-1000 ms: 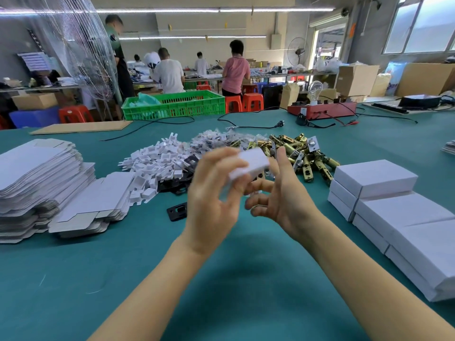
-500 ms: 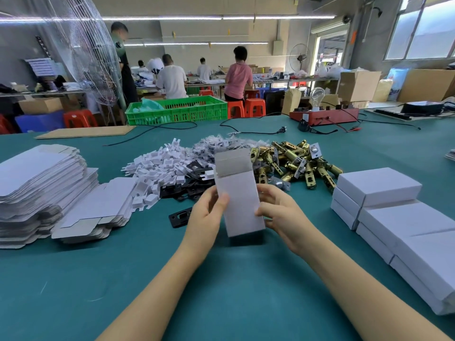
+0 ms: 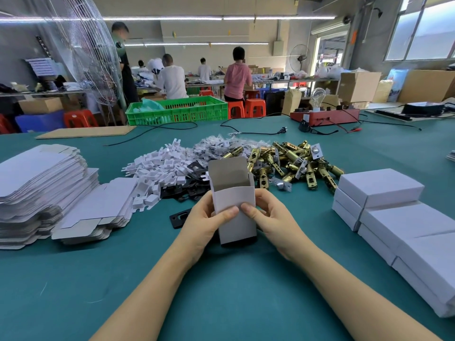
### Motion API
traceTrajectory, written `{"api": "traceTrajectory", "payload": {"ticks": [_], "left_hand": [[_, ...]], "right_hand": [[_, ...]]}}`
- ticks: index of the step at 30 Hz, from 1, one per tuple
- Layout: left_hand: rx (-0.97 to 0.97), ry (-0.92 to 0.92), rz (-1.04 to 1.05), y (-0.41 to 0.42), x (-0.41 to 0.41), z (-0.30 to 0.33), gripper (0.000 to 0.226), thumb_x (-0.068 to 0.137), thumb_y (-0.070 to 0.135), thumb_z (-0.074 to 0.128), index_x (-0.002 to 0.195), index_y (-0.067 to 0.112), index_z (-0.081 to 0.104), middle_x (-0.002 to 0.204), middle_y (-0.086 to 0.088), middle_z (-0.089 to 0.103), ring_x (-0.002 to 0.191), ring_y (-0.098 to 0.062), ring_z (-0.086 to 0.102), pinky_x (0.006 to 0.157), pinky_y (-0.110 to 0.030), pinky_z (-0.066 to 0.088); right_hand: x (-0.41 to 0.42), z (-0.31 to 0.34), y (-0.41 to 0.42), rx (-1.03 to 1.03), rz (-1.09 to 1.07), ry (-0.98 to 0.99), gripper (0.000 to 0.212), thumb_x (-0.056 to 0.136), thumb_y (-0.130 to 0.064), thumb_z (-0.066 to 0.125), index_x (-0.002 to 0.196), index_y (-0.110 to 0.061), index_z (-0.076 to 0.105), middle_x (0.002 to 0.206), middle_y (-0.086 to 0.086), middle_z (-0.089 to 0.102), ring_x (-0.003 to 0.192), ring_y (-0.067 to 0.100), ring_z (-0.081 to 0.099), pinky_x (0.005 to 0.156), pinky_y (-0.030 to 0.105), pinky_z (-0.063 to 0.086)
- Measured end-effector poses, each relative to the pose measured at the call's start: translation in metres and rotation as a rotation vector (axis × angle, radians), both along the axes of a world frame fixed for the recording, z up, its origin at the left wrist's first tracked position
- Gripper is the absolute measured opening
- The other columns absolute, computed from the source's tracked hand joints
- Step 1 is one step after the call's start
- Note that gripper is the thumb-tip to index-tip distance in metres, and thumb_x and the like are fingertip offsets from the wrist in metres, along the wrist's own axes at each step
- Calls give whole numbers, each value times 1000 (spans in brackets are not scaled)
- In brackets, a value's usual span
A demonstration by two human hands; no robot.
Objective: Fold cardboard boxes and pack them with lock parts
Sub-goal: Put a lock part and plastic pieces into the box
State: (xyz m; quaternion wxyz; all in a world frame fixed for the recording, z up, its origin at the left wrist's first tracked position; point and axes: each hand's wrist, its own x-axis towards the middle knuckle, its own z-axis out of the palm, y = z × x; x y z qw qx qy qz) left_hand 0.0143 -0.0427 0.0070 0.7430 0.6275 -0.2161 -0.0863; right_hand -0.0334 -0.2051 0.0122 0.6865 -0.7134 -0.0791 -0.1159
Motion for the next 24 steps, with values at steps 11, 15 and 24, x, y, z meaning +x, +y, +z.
{"api": "traceTrajectory", "payload": {"ticks": [11,15,24], "left_hand": [[66,-40,72,-3,1,-2,37,69,16,87,103,25,74,101,1,76,93,-14,71,73,-20,54],[69,-14,268,3,8,-3,31,75,13,83,98,30,69,92,12,75,85,-6,70,67,-19,53],[52,4,341,6,15,-7,29,77,19,82,96,35,66,89,19,73,84,-7,69,73,-30,57]], "right_hand": [[2,2,-12,-2,12,105,42,74,-41,70,107,-17,64,112,10,67,106,25,65,94,43,53],[6,7,-30,93,-209,116,22,85,-25,70,101,-12,64,98,11,70,89,21,71,83,35,58],[51,19,-66,-331,-703,148,2,87,-12,62,88,-13,60,81,1,61,80,18,57,72,32,46]]}}
